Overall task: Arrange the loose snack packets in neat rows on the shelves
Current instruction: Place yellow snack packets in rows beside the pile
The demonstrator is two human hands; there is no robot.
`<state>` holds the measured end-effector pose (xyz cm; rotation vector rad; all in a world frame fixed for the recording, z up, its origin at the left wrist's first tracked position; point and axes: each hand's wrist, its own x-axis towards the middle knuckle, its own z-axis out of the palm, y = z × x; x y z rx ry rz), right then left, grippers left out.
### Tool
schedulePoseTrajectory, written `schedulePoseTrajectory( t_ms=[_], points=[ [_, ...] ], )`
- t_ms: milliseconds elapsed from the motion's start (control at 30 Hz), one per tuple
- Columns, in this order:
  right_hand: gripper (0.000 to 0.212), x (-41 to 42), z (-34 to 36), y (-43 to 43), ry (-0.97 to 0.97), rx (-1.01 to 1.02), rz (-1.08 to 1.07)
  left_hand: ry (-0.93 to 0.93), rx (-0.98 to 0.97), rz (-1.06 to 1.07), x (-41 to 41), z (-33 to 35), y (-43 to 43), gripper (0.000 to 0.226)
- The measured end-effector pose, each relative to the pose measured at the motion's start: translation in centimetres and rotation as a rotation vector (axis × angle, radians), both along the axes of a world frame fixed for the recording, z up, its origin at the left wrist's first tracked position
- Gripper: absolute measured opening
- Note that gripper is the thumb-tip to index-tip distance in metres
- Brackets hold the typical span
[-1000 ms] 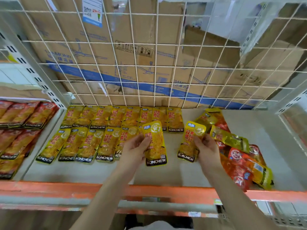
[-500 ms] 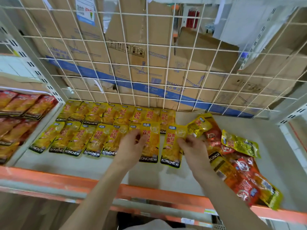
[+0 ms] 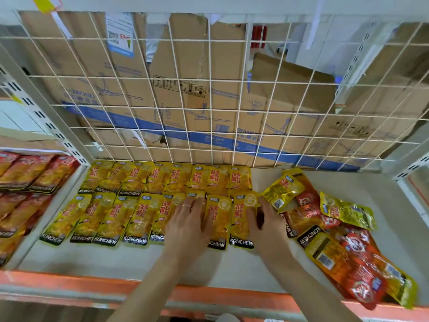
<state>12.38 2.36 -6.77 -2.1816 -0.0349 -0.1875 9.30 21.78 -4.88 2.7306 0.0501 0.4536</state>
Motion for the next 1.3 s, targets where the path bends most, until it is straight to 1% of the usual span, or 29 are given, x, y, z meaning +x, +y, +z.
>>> schedulePoseTrajectory(
  t_ms=[33,100,167,267,400,467,533,567,633,800,900,1033,1300],
  points=[
    [0.032,0.0,-0.2,0.0,0.020,-0.017,-0.001,-0.036,0.025,-0.059,-0.3,-0.4,0.3,0.032],
    [0.039,-0.1,-0.4,0.1,0.049,-0.041,-0.010,-0.029,0.070,-0.161,-1.0,-1.0,0.6,0.037],
    [0.038,0.0,-0.3,0.2,0.045,-0.059,-0.030,0.006,0.082,-0.221,-1.3,-1.3,0.8,0.046],
    [0.030,0.0,-0.1,0.3,-0.015,-0.099,-0.042,0.055,0.101,-0.265,-1.2,-1.5,0.7,0.055],
    [0.035,-0.5,-0.2,0.2,-0.080,-0.149,0.005,0.096,0.130,-0.259,-1.1,-1.6,0.7,0.060],
    [0.039,-0.5,-0.2,0.3,-0.091,-0.269,0.047,0.118,0.150,-0.244,-1.0,-1.8,0.7,0.063],
    [0.046,-0.5,-0.1,0.4,-0.068,-0.402,0.089,0.129,0.154,-0.235,-0.9,-2.0,0.6,0.065],
    [0.050,-0.4,0.0,0.4,-0.054,-0.438,0.116,0.127,0.153,-0.230,-0.9,-2.1,0.6,0.065],
    [0.053,-0.3,0.0,0.5,-0.049,-0.448,0.162,0.118,0.148,-0.220,-0.9,-2.2,0.6,0.064],
    [0.052,-0.1,0.1,0.5,-0.064,-0.436,0.201,0.110,0.155,-0.206,-0.8,-2.2,0.5,0.065],
    [0.052,-0.3,0.1,0.6,-0.069,-0.482,0.190,0.098,0.148,-0.204,-0.8,-2.2,0.4,0.063],
    [0.047,-0.3,0.0,0.8,-0.094,-0.508,0.146,0.083,0.142,-0.193,-0.8,-2.3,0.4,0.061],
    [0.047,-0.3,-0.4,0.8,-0.112,-0.538,0.126,0.059,0.164,-0.175,-0.7,-2.8,0.3,0.065]
  ],
)
